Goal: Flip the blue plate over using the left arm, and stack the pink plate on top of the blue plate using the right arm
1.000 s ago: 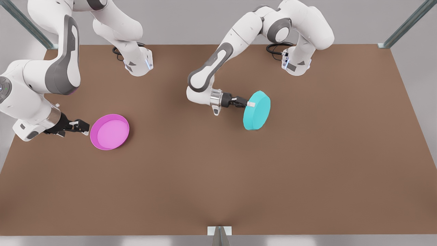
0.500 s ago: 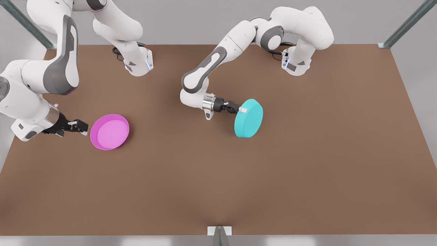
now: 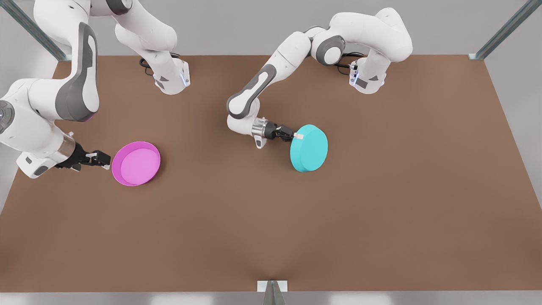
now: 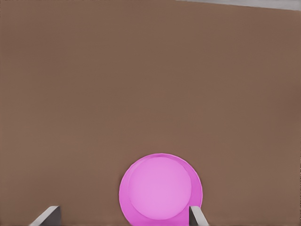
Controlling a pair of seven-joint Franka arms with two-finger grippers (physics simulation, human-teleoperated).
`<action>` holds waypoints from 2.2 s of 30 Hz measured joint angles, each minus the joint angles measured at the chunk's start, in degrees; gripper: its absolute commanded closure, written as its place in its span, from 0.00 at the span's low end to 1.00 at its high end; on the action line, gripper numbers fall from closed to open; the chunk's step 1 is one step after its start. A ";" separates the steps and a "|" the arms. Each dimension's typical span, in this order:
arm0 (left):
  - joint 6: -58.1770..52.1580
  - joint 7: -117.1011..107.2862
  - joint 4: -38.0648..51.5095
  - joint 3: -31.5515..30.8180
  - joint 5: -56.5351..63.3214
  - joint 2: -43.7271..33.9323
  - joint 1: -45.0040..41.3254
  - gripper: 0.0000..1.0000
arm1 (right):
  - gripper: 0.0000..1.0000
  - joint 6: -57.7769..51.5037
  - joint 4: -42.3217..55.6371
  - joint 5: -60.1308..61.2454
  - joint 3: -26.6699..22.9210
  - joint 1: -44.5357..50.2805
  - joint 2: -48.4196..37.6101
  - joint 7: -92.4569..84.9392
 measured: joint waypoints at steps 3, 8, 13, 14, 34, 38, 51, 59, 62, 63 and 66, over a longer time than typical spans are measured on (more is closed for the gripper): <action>0.45 -0.07 0.65 -0.10 -2.15 -0.04 -0.86 0.00 | 0.00 0.00 0.00 0.07 -0.02 -0.26 0.09 0.02; 4.86 -6.24 2.15 2.30 -9.87 0.05 -2.33 0.00 | 0.00 -0.13 -0.01 0.18 -0.03 -0.79 0.09 0.73; 9.28 -12.74 3.88 6.42 -22.60 0.05 -3.26 0.00 | 0.00 -0.09 -0.38 0.08 -0.18 -1.01 0.47 0.82; 10.47 -14.23 4.15 8.74 -25.61 0.03 -3.47 0.00 | 0.00 -0.09 -0.43 0.09 -0.18 -1.03 0.53 0.82; 7.97 2.65 3.48 24.46 -62.34 -28.20 9.85 0.00 | 0.00 -1.33 -0.63 0.33 -0.09 -3.09 0.12 2.48; 13.44 20.46 -5.20 0.57 -60.45 -54.71 44.02 0.00 | 0.00 -3.15 -5.65 2.31 2.00 -9.74 -2.02 1.06; 16.11 28.56 -12.98 -16.89 -50.40 -62.90 67.97 0.00 | 0.00 8.73 -15.48 15.48 1.75 -25.19 5.28 -22.56; 15.72 28.75 -13.36 -16.88 -50.17 -62.97 68.06 0.00 | 0.00 19.51 -26.07 16.17 8.44 -29.26 6.26 -22.82; 16.38 28.68 -13.14 -16.80 -50.00 -62.72 68.11 0.00 | 0.00 28.45 -28.73 16.07 11.16 -34.20 7.82 -27.05; 16.47 28.67 -13.14 -16.80 -49.97 -62.71 68.02 0.00 | 0.00 32.58 -31.25 16.01 11.16 -34.73 7.75 -28.02; 16.30 28.67 -13.32 -16.80 -49.90 -62.88 67.92 0.00 | 0.00 37.46 -35.17 16.02 11.82 -34.73 7.37 -28.23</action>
